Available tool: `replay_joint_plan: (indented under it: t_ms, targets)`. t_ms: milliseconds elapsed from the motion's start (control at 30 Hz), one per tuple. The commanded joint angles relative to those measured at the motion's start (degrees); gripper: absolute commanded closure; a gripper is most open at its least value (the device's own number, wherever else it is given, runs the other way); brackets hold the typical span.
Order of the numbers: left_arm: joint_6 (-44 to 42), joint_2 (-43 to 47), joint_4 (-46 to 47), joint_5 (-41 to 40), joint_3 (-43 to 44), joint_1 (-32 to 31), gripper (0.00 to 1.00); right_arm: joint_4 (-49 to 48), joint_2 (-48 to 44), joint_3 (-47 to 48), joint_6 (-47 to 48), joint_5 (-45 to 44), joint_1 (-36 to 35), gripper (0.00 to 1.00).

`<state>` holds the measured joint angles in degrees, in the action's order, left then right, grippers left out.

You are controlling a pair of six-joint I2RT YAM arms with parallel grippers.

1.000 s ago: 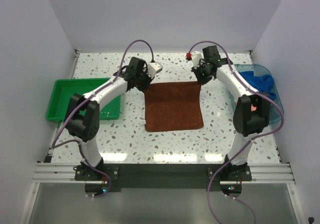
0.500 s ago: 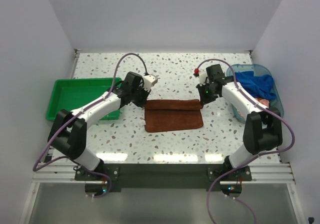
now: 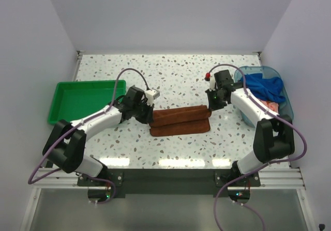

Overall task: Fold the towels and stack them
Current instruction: Fold the towel

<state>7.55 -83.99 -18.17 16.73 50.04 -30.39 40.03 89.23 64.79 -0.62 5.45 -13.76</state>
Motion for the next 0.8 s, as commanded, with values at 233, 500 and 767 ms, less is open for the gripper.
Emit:
replay_joint_plan:
  t_ms: [233,500,767]
  targets:
    - [2.8,-1.7,1.9,-0.6,-2.5,-0.1,1.00,-1.5,-3.2,-3.7,-3.2,-3.2,0.8,1.00]
    - [1.7,-2.5,0.4,-2.2,-1.0,-0.1,1.00,-1.5,-4.5,-5.7,-4.5,-1.7,0.7,1.00]
    - [1.8,-5.0,1.1,-1.0,-1.2,-0.1,1.00,-3.1,-2.5,-8.1,-6.2,0.4,0.8,1.00]
